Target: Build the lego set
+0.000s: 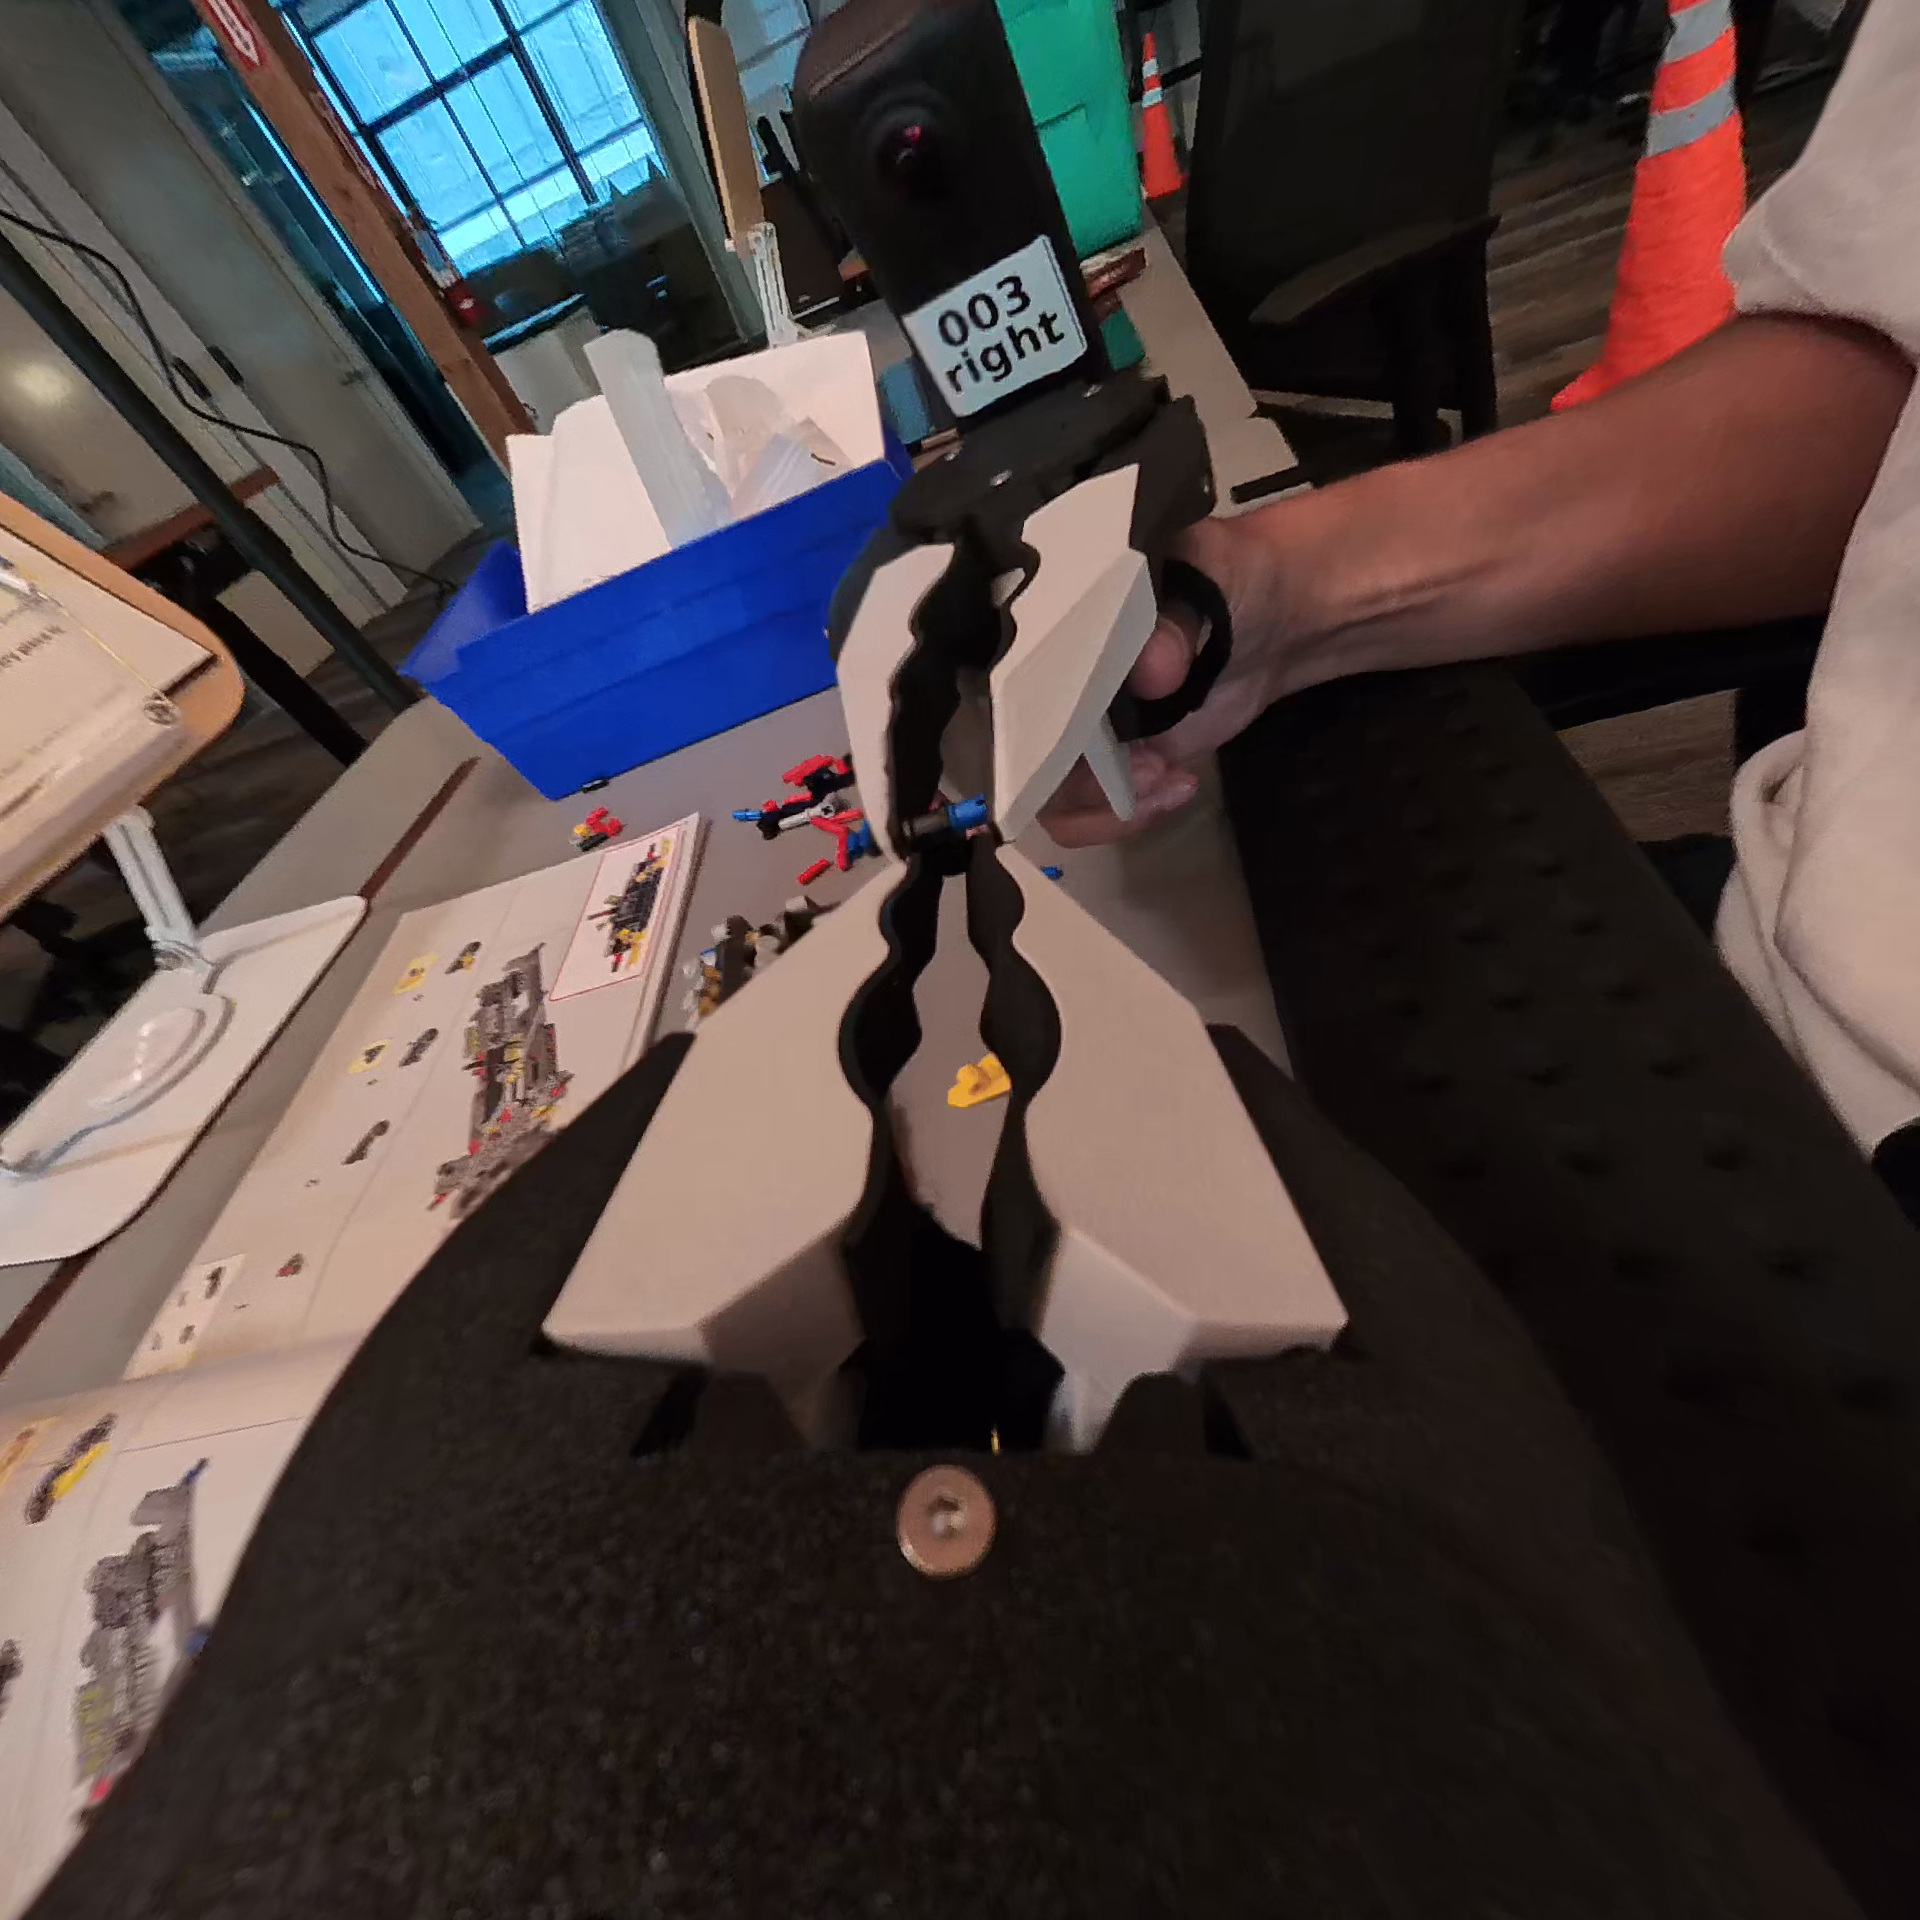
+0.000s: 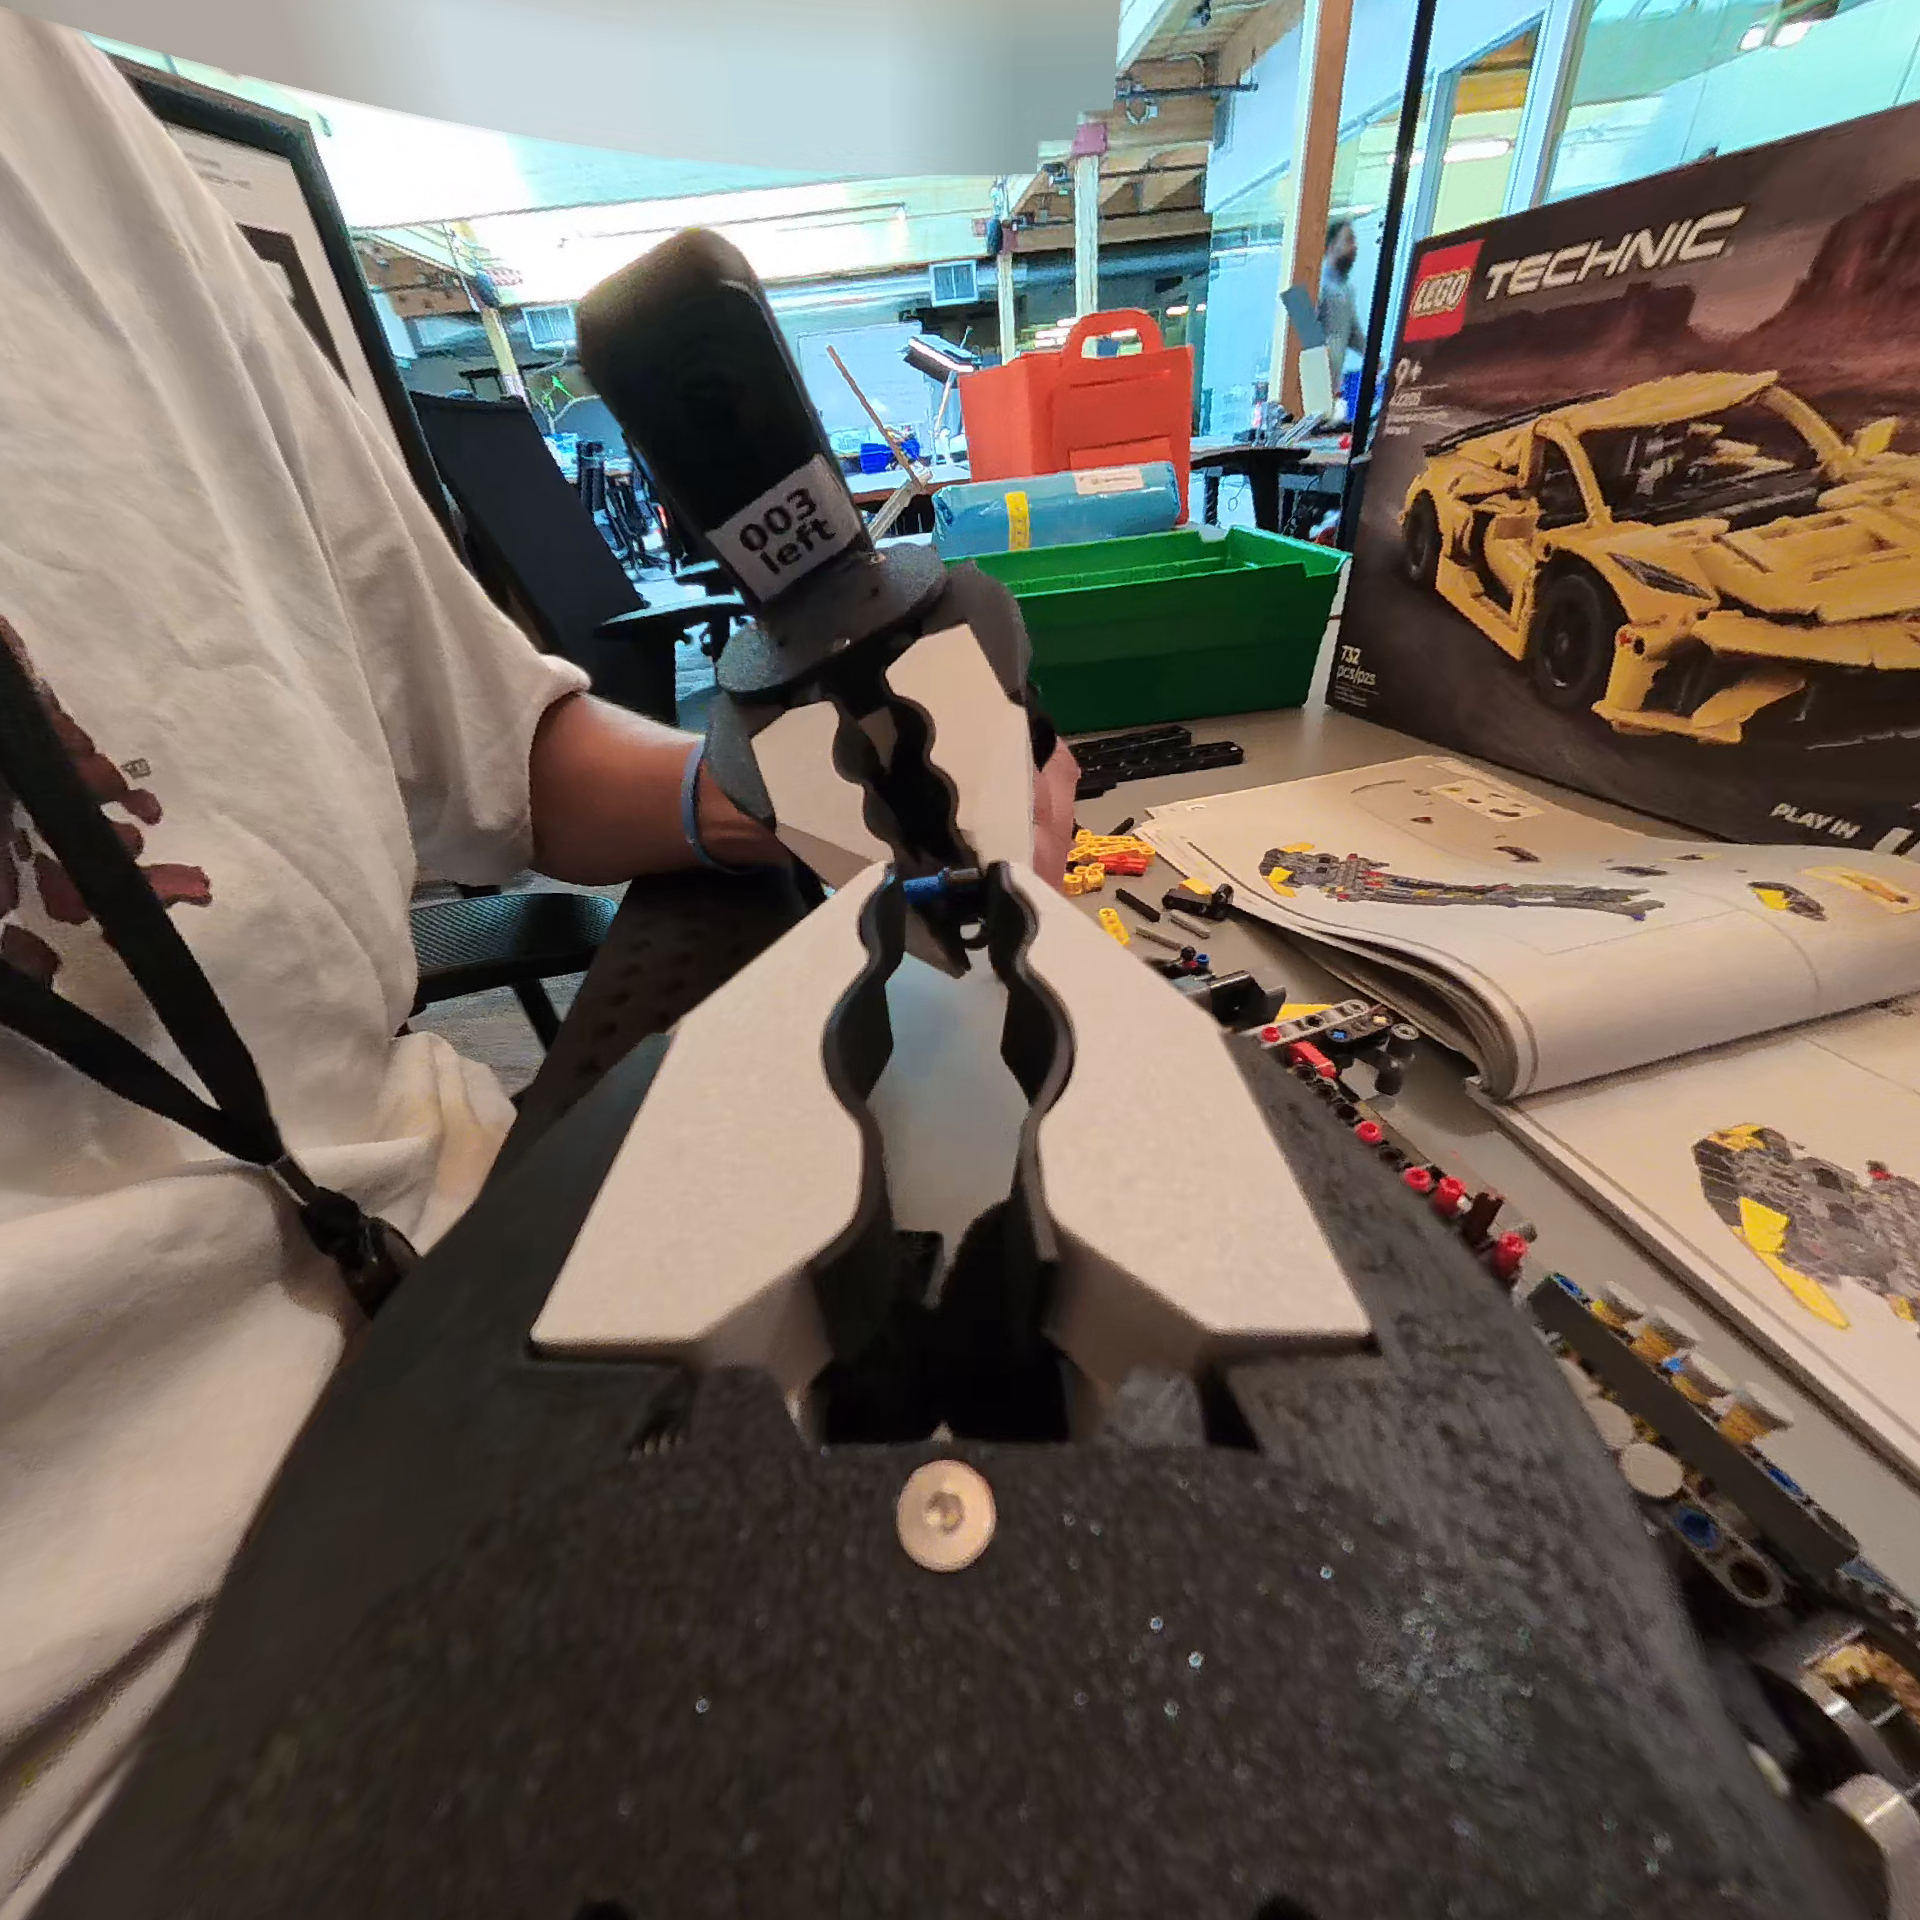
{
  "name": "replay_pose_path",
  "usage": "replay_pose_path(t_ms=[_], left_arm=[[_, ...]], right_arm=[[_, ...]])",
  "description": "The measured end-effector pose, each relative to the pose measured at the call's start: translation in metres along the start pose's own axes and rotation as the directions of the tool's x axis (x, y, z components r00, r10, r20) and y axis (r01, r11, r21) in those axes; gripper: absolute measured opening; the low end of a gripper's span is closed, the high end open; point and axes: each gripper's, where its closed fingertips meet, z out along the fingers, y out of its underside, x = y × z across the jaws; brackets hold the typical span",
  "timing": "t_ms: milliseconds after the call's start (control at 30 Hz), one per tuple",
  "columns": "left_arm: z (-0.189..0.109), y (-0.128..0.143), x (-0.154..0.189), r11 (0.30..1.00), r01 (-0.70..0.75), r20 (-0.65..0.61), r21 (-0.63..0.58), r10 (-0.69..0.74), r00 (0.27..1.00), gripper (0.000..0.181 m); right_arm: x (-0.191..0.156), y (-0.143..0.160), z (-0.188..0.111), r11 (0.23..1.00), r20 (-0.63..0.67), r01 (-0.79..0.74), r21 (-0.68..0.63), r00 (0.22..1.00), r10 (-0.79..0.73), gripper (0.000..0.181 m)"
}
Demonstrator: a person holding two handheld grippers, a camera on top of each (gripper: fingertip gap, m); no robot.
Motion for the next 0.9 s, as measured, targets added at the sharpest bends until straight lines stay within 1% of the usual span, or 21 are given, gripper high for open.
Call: replay_pose_path(t_ms=[100,167,267,300,367,433,467,533,633,700,733,767,800,867,900], left_arm=[[0.000,-0.001,-0.002,0.999,0.047,-0.012,0.020,-0.046,0.999,0.005],[-0.001,-0.001,-0.008,0.992,0.119,-0.013,0.026,-0.119,0.993,0.005],[-0.002,0.007,-0.027,0.958,0.285,0.036,0.021,-0.286,0.958,0.005],[-0.003,0.007,-0.031,0.936,0.350,0.025,0.044,-0.352,0.936,0.005],[-0.006,0.004,-0.038,0.860,0.500,-0.021,0.104,-0.501,0.865,0.005],[-0.008,0.001,-0.044,0.756,0.637,-0.091,0.151,-0.631,0.771,0.005],[-0.008,0.001,-0.045,0.704,0.692,-0.126,0.160,-0.680,0.722,0.005],[-0.008,-0.002,-0.043,0.607,0.778,-0.217,0.163,-0.747,0.629,0.005],[-0.006,-0.009,-0.032,0.486,0.868,-0.368,0.102,-0.792,0.487,0.004],[-0.007,-0.011,-0.025,0.401,0.915,-0.449,0.046,-0.810,0.378,0.004],[-0.007,-0.012,-0.024,0.364,0.931,-0.478,0.028,-0.813,0.333,0.004],[-0.008,-0.012,-0.022,0.337,0.941,-0.507,-0.003,-0.812,0.289,0.004],[-0.009,-0.013,-0.019,0.316,0.948,-0.530,-0.031,-0.809,0.253,0.004],[-0.011,-0.015,-0.017,0.292,0.955,-0.555,-0.058,-0.804,0.212,0.004],[-0.011,-0.015,-0.016,0.299,0.952,-0.554,-0.064,-0.804,0.215,0.004]], right_arm=[[0.001,-0.003,0.000,0.999,-0.002,-0.024,0.022,1.000,0.024,0.015],[0.007,-0.006,0.001,0.998,-0.035,-0.033,0.049,0.999,0.035,0.016],[0.021,-0.007,-0.001,0.998,-0.138,0.003,0.058,0.990,0.005,0.031],[0.025,-0.006,-0.002,0.998,-0.176,0.032,0.044,0.984,-0.024,0.034],[0.037,-0.002,-0.003,0.989,-0.296,0.144,-0.032,0.944,-0.147,0.033],[0.047,0.005,-0.004,0.951,-0.401,0.268,-0.150,0.863,-0.307,0.031],[0.049,0.000,-0.004,0.934,-0.447,0.318,-0.165,0.820,-0.358,0.028],[0.047,-0.004,-0.001,0.905,-0.482,0.378,-0.194,0.767,-0.423,0.028],[0.044,-0.008,0.002,0.857,-0.504,0.456,-0.241,0.696,-0.512,0.028],[0.038,-0.008,0.004,0.840,-0.486,0.484,-0.245,0.688,-0.538,0.023],[0.036,-0.003,0.007,0.838,-0.463,0.483,-0.253,0.701,-0.543,0.020],[0.032,0.000,0.010,0.838,-0.436,0.484,-0.253,0.716,-0.545,0.020],[0.031,-0.001,0.009,0.830,-0.438,0.496,-0.255,0.706,-0.557,0.015],[0.028,-0.003,0.008,0.823,-0.431,0.514,-0.243,0.702,-0.566,0.014],[0.027,-0.002,0.009,0.831,-0.426,0.505,-0.233,0.715,-0.554,0.014]])
